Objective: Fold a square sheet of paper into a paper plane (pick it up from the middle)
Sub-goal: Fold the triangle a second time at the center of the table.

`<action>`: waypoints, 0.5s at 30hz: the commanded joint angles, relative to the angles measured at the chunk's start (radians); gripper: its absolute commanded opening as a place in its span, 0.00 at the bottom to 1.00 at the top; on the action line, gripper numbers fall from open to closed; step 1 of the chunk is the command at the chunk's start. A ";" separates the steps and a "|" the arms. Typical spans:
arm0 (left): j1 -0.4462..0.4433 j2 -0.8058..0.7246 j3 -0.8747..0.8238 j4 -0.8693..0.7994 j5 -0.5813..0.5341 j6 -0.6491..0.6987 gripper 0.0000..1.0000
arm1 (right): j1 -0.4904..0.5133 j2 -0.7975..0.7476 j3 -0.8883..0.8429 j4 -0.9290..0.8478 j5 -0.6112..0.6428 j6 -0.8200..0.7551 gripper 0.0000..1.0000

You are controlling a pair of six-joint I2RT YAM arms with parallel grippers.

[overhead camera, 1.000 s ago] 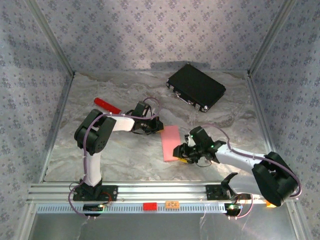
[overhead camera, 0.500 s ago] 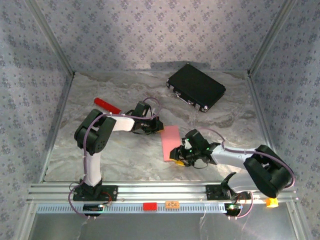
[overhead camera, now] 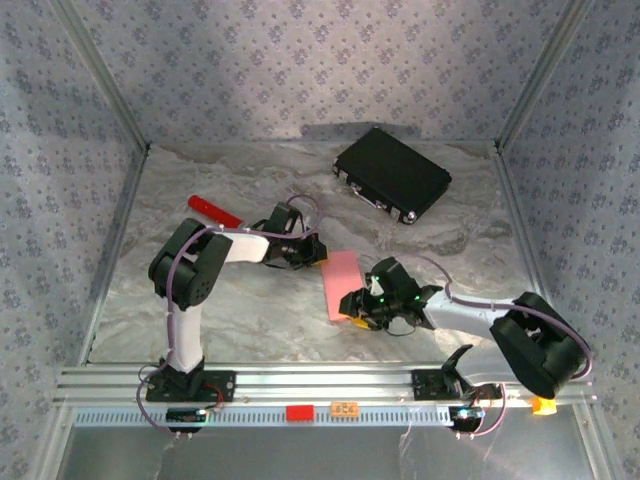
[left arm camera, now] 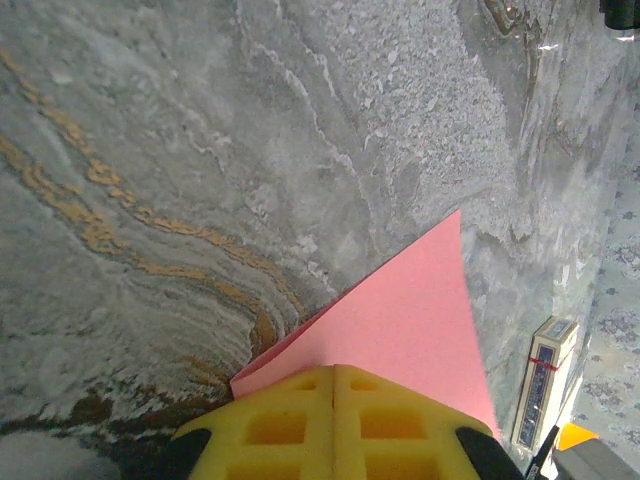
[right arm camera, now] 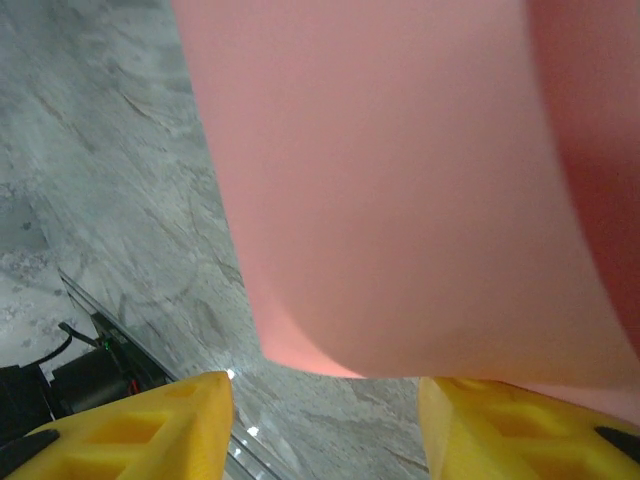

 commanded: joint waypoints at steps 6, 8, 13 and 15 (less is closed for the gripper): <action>-0.007 0.039 -0.002 -0.069 -0.016 0.005 0.00 | -0.051 -0.088 -0.005 -0.019 0.051 -0.067 0.60; -0.008 0.038 -0.004 -0.068 -0.016 0.007 0.00 | -0.065 -0.087 0.004 -0.022 0.048 -0.086 0.62; -0.008 0.036 -0.007 -0.068 -0.014 0.006 0.00 | -0.100 -0.060 0.039 -0.027 0.033 -0.152 0.65; -0.008 0.036 -0.006 -0.068 -0.014 0.007 0.00 | -0.118 -0.046 0.046 -0.018 0.023 -0.172 0.66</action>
